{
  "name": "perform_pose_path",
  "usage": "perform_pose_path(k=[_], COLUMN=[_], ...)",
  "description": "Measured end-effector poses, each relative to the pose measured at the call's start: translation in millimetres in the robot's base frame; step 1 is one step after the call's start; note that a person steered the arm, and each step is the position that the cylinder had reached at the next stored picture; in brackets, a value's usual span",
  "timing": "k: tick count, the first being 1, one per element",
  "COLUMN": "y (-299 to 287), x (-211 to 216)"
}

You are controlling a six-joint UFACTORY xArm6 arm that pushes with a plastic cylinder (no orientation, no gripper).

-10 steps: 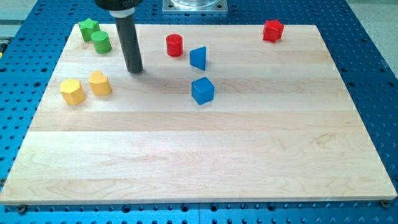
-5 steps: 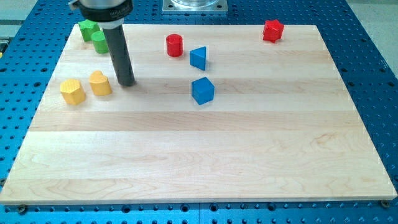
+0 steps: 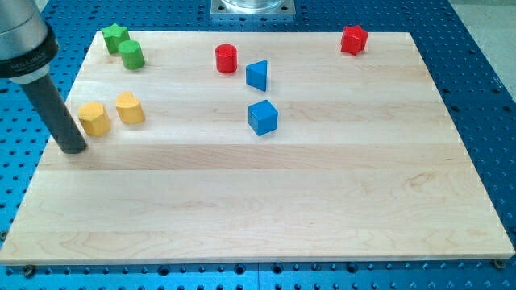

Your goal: Slide the yellow blocks slightly to the right

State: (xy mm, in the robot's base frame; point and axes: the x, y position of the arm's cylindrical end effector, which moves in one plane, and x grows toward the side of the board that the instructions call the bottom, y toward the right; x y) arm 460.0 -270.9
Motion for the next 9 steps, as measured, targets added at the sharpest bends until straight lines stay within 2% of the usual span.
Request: perform_pose_path(k=[1,2,3,4,6,9], y=[-4,58,115,89,145,178], x=[-26,-54,-55,-63,-81,-97])
